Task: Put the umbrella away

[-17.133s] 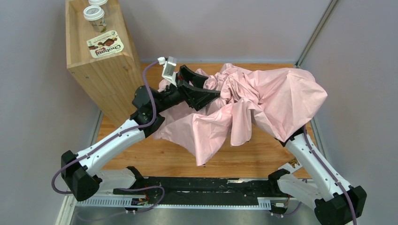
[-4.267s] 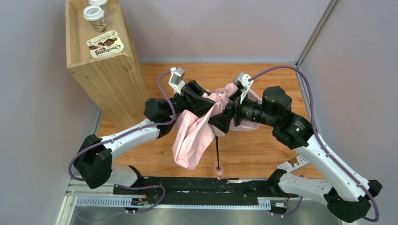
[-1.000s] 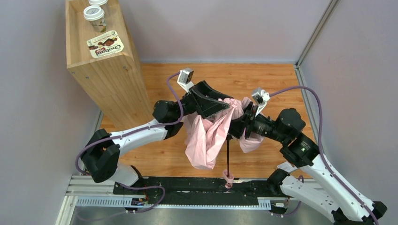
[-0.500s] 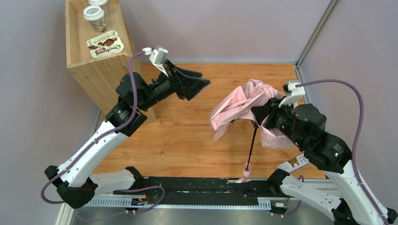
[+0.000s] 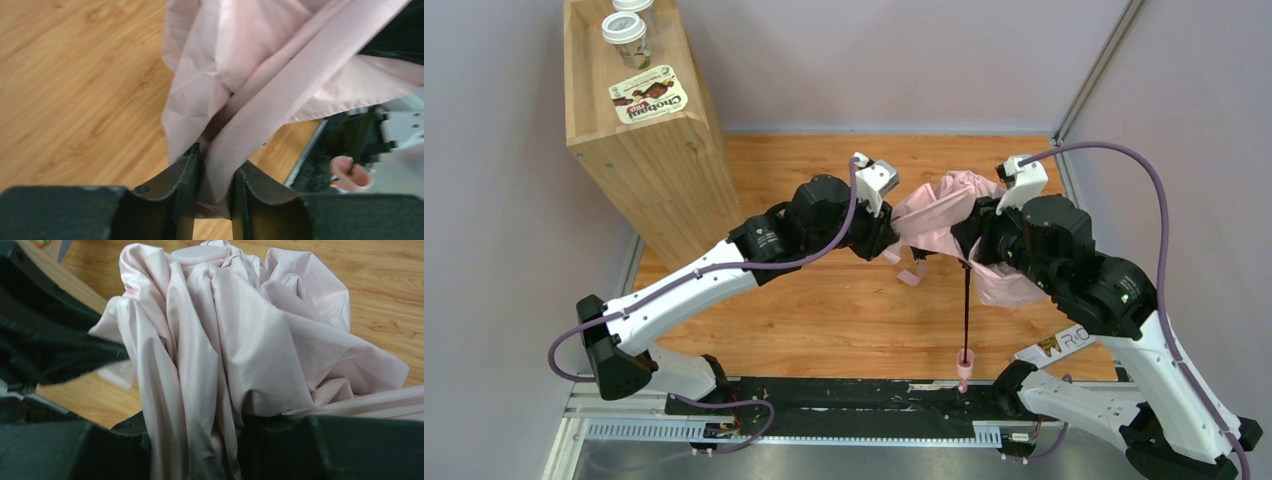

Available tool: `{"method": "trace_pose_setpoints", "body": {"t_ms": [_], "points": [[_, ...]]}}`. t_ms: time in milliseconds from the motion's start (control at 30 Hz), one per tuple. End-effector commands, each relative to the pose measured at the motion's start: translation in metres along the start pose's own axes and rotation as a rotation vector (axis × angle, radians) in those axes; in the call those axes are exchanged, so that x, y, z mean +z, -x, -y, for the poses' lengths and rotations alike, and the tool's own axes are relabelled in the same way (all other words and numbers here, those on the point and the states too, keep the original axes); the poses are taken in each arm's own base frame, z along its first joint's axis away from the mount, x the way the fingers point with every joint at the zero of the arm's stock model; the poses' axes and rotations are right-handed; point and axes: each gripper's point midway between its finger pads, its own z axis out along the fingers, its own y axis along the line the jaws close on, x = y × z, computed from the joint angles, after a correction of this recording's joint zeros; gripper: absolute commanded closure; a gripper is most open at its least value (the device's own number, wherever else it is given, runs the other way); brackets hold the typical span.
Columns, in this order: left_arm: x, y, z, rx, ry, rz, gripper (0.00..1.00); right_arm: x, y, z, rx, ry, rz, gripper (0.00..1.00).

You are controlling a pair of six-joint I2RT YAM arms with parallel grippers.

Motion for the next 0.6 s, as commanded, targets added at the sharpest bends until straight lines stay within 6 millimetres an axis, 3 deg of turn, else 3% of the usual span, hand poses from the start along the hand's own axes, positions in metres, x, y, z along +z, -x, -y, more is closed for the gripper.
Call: {"method": "trace_pose_setpoints", "body": {"t_ms": [0,67,133,200,300,367,433,500,567], "points": [[-0.017,-0.002,-0.029,0.162,0.131,-0.065,0.76,-0.040,0.028,-0.025,-0.033,0.196,0.100,1.00],[-0.017,-0.011,-0.029,0.175,0.111,-0.082,0.99,-0.053,0.026,-0.040,-0.057,0.305,0.086,1.00],[-0.020,-0.016,-0.033,0.196,0.118,-0.083,1.00,-0.067,0.016,-0.057,-0.110,0.427,0.028,1.00],[-0.026,-0.020,-0.041,0.222,0.139,-0.073,1.00,-0.077,0.010,-0.061,-0.165,0.481,-0.004,1.00],[-0.034,-0.035,-0.039,0.244,0.092,-0.052,1.00,-0.086,0.007,-0.062,-0.208,0.509,-0.016,1.00],[-0.037,-0.048,-0.031,0.248,0.032,-0.043,1.00,-0.085,0.009,-0.062,-0.225,0.505,-0.021,1.00],[-0.043,-0.052,-0.039,0.220,0.081,-0.034,1.00,-0.074,0.012,-0.055,-0.232,0.442,-0.035,1.00],[-0.049,-0.054,-0.056,0.181,0.184,-0.031,0.94,-0.061,0.015,-0.041,-0.247,0.337,-0.055,1.00],[-0.058,-0.053,-0.075,0.123,0.314,-0.028,0.70,-0.045,0.026,-0.022,-0.263,0.194,-0.052,1.00]]}}
